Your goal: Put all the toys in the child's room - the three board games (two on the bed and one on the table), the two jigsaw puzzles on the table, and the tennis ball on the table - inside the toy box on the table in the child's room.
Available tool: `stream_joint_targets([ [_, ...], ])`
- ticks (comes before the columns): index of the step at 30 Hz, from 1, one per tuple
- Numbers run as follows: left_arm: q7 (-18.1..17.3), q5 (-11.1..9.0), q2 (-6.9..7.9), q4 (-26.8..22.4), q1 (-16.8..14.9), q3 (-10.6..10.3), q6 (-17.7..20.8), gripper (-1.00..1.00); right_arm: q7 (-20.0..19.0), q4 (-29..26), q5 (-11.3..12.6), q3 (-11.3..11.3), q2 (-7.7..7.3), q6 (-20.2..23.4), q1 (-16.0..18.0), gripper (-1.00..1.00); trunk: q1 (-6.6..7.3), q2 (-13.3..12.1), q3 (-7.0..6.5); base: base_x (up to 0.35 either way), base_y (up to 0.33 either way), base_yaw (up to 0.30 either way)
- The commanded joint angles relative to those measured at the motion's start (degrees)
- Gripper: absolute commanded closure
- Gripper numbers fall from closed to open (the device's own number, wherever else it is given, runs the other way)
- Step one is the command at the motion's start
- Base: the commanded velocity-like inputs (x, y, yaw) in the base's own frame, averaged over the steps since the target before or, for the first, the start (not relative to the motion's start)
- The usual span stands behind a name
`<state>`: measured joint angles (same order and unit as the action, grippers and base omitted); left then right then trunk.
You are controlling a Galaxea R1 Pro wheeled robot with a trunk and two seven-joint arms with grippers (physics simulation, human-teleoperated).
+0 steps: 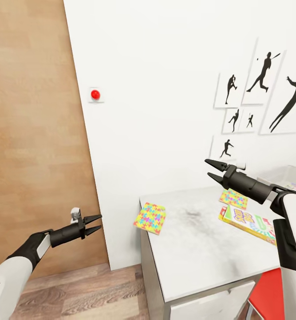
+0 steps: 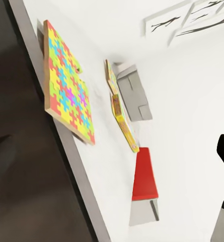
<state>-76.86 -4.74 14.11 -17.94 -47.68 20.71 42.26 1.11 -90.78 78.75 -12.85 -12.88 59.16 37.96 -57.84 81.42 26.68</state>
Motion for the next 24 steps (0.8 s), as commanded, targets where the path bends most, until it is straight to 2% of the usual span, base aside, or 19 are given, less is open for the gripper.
stream_joint_targets([
  [1,-0.1,-0.1,0.07,0.0,0.0,0.1,0.6,-1.0,0.1,0.0,0.2,-0.1,-0.01,0.3,0.0,-1.0,-0.22,0.5,0.25,0.0,0.0,0.0],
  [24,-0.4,-0.1,0.09,0.0,0.0,0.0,0.3,-1.0,0.1,0.0,-0.3,-0.1,0.13,0.3,0.0,-1.0,-5.28,9.7,4.38,0.0,0.0,0.0],
])
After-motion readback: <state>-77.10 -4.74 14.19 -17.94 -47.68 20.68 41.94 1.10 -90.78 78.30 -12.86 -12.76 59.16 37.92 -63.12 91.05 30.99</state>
